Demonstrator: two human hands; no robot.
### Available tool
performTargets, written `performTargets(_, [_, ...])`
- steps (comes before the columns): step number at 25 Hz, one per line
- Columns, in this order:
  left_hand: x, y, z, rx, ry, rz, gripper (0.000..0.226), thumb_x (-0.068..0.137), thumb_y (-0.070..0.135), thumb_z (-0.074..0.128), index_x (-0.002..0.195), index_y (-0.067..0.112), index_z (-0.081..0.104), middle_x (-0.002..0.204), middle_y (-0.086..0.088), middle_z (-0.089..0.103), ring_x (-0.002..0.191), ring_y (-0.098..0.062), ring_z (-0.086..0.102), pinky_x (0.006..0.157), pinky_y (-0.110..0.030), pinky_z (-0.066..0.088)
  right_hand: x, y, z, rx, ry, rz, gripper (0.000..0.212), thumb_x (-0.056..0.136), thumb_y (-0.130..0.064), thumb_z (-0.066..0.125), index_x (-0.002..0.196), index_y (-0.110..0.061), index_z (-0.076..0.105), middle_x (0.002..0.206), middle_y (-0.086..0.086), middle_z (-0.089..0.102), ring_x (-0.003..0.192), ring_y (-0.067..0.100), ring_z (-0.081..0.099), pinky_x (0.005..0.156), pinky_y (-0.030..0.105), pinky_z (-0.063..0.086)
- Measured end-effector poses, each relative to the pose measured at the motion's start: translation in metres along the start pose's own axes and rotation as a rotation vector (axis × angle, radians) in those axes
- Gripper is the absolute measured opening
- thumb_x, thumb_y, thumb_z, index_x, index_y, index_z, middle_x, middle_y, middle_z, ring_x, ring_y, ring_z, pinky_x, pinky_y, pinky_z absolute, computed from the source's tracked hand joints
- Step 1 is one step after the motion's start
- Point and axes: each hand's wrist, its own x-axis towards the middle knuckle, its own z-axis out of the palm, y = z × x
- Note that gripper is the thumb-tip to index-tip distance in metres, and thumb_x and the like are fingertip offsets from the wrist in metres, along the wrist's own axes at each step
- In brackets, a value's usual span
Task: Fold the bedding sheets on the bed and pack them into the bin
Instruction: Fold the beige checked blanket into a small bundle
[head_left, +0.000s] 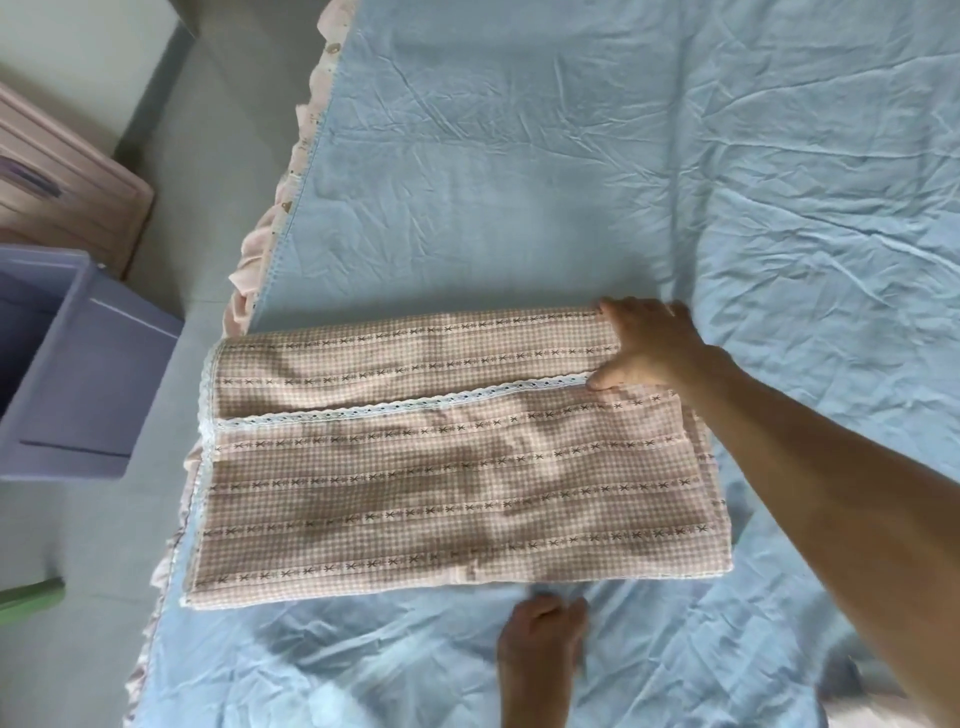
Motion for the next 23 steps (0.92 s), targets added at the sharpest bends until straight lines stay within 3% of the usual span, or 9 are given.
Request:
performTargets(2, [0.011, 0.015, 0.021, -0.498, -0.185, -0.197, 0.037, 0.077, 0.032, 0.079, 0.109, 0.018, 0.068, 0.104, -0.002, 0.074, 0.102, -0.02, 0.068, 0.088, -0.037, 0.051, 0.005, 0.006, -0.004, -0.009, -0.001, 0.005, 0.091, 0.06, -0.063, 0.081, 0.134, -0.02, 0.05, 0.128, 0.007, 0.058, 0.119, 0.029, 0.052, 0.096, 0.038, 0.04])
performTargets(4, [0.014, 0.026, 0.039, -0.729, -0.145, -0.227, 0.043, 0.08, 0.015, 0.075, 0.12, 0.01, 0.061, 0.115, -0.011, 0.071, 0.109, -0.027, 0.066, 0.094, -0.043, 0.051, 0.0, 0.005, -0.004, 0.045, -0.003, -0.027, 0.065, 0.061, -0.055, 0.083, 0.111, -0.018, 0.063, 0.109, 0.007, 0.064, 0.106, 0.027, 0.059, 0.083, 0.033, 0.046])
performTargets(7, [-0.014, 0.044, 0.032, -0.643, 0.008, -0.074, 0.048, 0.064, 0.03, 0.074, 0.106, 0.007, 0.065, 0.118, -0.022, 0.065, 0.105, -0.035, 0.063, 0.094, -0.049, 0.052, -0.025, 0.0, -0.018, 0.157, -0.08, -0.077, 0.036, 0.061, -0.036, 0.08, 0.089, -0.02, 0.063, 0.092, 0.002, 0.066, 0.088, 0.022, 0.063, 0.069, 0.03, 0.049])
performTargets(9, [-0.048, 0.066, 0.0, -0.57, 0.039, -0.025, 0.056, 0.055, 0.03, 0.073, 0.102, 0.001, 0.067, 0.105, -0.021, 0.067, 0.09, -0.033, 0.063, 0.076, -0.042, 0.056, -0.055, 0.007, -0.037, 0.347, -0.154, -0.068, 0.033, 0.058, -0.029, 0.079, 0.084, -0.019, 0.061, 0.086, 0.002, 0.067, 0.081, 0.02, 0.064, 0.068, 0.033, 0.051])
performTargets(11, [-0.078, 0.095, -0.041, -0.511, 0.123, -0.04, 0.052, 0.047, 0.023, 0.067, 0.091, -0.004, 0.069, 0.094, -0.021, 0.07, 0.082, -0.029, 0.063, 0.064, -0.033, 0.051, -0.1, 0.02, -0.05, 0.705, -0.306, -0.107, 0.046, 0.053, -0.032, 0.081, 0.095, -0.019, 0.067, 0.093, 0.004, 0.071, 0.089, 0.023, 0.068, 0.079, 0.038, 0.055])
performTargets(14, [-0.118, 0.163, -0.081, -0.419, -0.025, 0.06, 0.033, 0.054, 0.019, 0.062, 0.076, -0.003, 0.072, 0.084, -0.02, 0.071, 0.077, -0.032, 0.067, 0.074, -0.045, 0.055, -0.165, 0.021, -0.075, 1.328, -0.498, -0.164, 0.07, 0.045, -0.043, 0.091, 0.108, -0.018, 0.073, 0.11, 0.009, 0.073, 0.103, 0.025, 0.07, 0.089, 0.039, 0.055])
performTargets(17, [-0.138, 0.244, -0.094, -0.321, -0.187, 0.224, 0.022, 0.083, 0.007, 0.048, 0.084, -0.001, 0.069, 0.073, -0.016, 0.07, 0.058, -0.026, 0.068, 0.056, -0.032, 0.056, -0.171, -0.002, -0.126, 1.6, -0.343, -0.158, 0.073, 0.036, -0.038, 0.096, 0.101, -0.01, 0.076, 0.106, 0.017, 0.073, 0.09, 0.024, 0.071, 0.076, 0.032, 0.058])
performTargets(20, [-0.158, 0.318, -0.12, -0.282, -0.236, 0.471, 0.022, 0.082, 0.004, 0.044, 0.092, 0.003, 0.064, 0.077, -0.013, 0.067, 0.061, -0.024, 0.067, 0.056, -0.032, 0.056, -0.168, -0.029, -0.204, 1.701, 0.008, -0.189, 0.049, 0.058, -0.007, 0.075, 0.107, -0.003, 0.067, 0.096, 0.016, 0.073, 0.081, 0.023, 0.071, 0.07, 0.03, 0.057])
performTargets(23, [-0.183, 0.365, -0.146, -0.301, -0.269, 0.611, 0.019, 0.08, 0.003, 0.043, 0.08, 0.006, 0.062, 0.068, -0.008, 0.064, 0.057, -0.019, 0.064, 0.055, -0.028, 0.056, -0.192, -0.05, -0.268, 1.815, 0.329, -0.238, 0.04, 0.073, 0.008, 0.061, 0.108, -0.012, 0.063, 0.095, 0.008, 0.071, 0.081, 0.02, 0.07, 0.066, 0.03, 0.058])
